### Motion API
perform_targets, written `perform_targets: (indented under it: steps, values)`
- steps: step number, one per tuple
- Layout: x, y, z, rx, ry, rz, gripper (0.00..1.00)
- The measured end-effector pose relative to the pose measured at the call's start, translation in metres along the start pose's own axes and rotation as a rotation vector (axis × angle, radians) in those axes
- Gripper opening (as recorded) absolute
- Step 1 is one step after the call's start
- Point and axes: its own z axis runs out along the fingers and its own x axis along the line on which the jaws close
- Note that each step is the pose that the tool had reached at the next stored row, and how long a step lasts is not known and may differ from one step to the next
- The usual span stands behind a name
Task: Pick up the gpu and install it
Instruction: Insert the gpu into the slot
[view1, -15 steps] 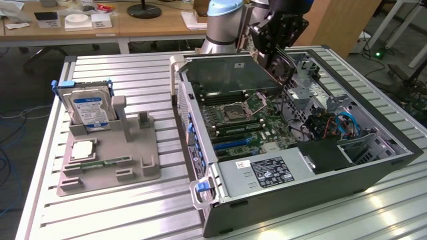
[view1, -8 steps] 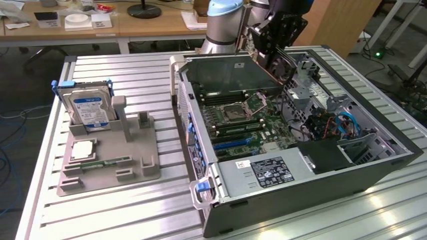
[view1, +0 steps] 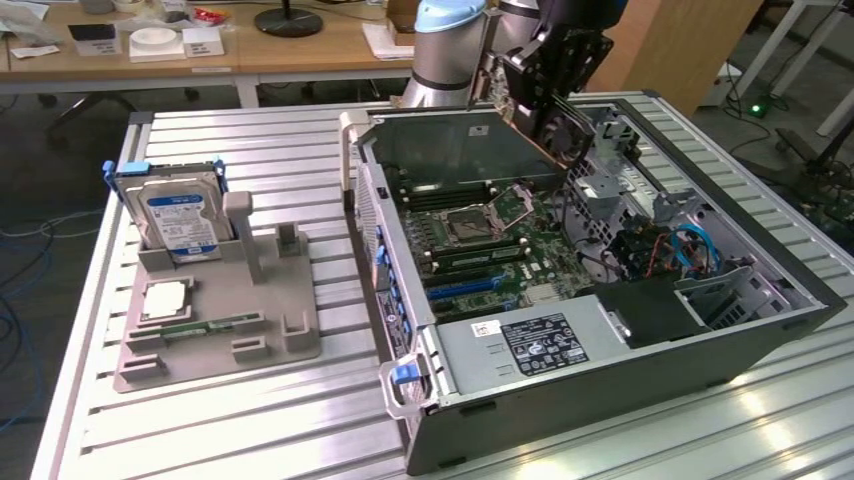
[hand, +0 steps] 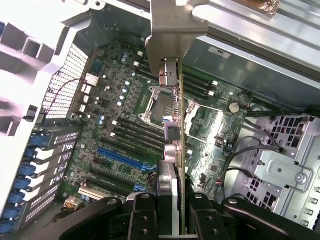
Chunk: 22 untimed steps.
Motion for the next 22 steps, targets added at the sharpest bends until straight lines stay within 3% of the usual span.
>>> perform_targets:
  steps: [22]
  values:
    - [0.0001,-0.0003,0.0,-0.0054,0.008,-0.167,0.28]
